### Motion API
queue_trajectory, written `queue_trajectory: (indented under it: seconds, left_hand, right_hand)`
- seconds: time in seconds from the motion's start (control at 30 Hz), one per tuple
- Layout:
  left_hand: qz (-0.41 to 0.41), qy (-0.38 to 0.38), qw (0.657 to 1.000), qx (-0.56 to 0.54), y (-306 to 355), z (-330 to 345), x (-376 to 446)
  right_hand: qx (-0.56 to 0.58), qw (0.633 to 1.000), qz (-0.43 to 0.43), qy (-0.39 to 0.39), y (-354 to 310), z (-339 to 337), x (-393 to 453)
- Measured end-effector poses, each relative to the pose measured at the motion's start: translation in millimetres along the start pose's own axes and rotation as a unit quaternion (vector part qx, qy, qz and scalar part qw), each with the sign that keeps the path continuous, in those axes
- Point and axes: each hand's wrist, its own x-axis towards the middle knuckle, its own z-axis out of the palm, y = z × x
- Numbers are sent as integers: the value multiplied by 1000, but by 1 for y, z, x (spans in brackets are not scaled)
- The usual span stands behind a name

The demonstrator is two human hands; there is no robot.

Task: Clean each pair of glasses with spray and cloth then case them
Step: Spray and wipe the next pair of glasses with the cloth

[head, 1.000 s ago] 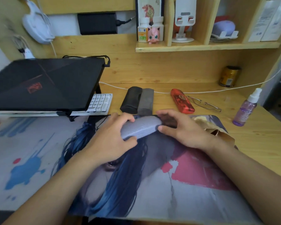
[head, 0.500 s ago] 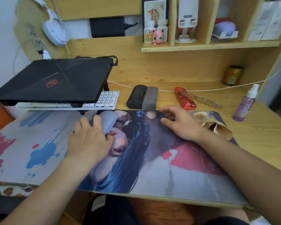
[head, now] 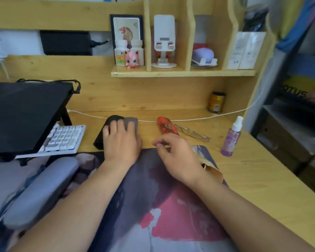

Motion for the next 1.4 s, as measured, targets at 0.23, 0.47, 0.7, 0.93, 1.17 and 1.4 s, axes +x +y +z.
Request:
queue_trajectory:
  seconds: [0.23,0.47,0.7,0.93,1.17,1.4]
  left_hand:
    - [4,-6,1000,-15,-10,17,-5]
    - [-1,-7,1000,-17,-6,20,-5]
    - [-1,2,1000,-15,-6,19,-6]
    - [9,21,999,-38,-5,16,-8]
    - [40,61,988,-136,-6,3,-11]
    - [-99,71,821,-558,-10,-39,-48]
  right_hand:
    - [-5,1000,18,18,-1,-3,0]
    - [-321,936,124,74,11,-44,20]
    - [-393,859,321,-74,50,-62,38]
    - [-401,869,288,-38,45,-63,49]
    - [-168,949,176,201,17,-83,47]
    - [61,978,72,184,-11,-49,0]
